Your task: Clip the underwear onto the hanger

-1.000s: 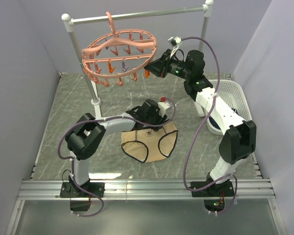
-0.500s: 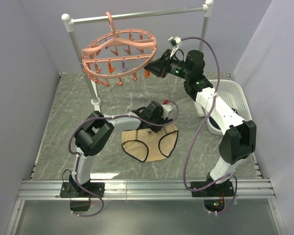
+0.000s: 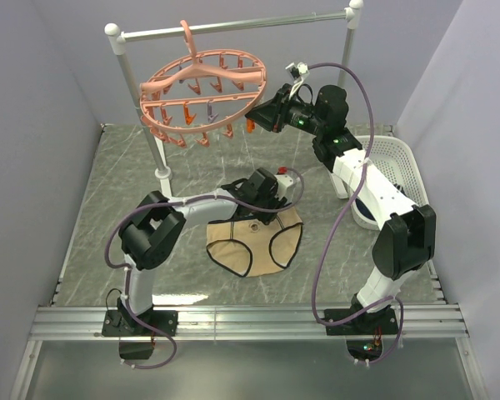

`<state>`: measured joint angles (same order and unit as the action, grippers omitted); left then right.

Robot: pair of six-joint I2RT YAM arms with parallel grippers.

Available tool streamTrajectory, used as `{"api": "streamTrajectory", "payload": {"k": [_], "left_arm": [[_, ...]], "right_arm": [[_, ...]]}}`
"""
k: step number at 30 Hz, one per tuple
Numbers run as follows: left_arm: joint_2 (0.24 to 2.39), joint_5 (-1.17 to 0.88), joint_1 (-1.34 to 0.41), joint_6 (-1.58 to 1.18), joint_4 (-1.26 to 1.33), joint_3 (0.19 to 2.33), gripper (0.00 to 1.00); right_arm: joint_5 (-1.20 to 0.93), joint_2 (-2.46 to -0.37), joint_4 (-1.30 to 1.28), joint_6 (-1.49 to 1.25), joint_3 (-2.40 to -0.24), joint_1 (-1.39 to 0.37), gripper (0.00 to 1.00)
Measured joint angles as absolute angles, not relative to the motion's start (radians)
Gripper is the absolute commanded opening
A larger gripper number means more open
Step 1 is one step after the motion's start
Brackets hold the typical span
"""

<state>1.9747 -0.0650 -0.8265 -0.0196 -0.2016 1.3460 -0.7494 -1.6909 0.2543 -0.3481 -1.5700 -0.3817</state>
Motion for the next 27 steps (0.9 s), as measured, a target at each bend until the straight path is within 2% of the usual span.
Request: {"api": "streamTrajectory", "payload": {"k": [7, 14, 22, 26, 27], "left_arm": [[1.983, -0.046, -0.826, -0.02, -0.199, 1.373, 0.55], [2.051, -0.02, -0.825, -0.016, -0.187, 1.375, 0.56], [2.069, -0.017, -0.825, -0.02, -0.173, 1.393, 0.26], [2.058, 0.003, -0.828, -0.012, -0.134, 1.364, 0.01], [2.045, 0.017, -0.83, -0.002, -0.115, 1.341, 0.01]], "right_arm": [[-0.75, -1.691, 0.254, -0.351, -1.57, -0.381, 0.0], [-0.75, -1.691, 0.254, -0.351, -1.57, -0.381, 0.0], [-0.75, -1.691, 0.254, -0.351, -1.57, -0.381, 0.0], [-0.75, -1.691, 0.254, -0.351, -1.57, -0.381, 0.0], [-0.75, -1.691, 0.254, -0.351, -1.57, -0.381, 0.0]]}}
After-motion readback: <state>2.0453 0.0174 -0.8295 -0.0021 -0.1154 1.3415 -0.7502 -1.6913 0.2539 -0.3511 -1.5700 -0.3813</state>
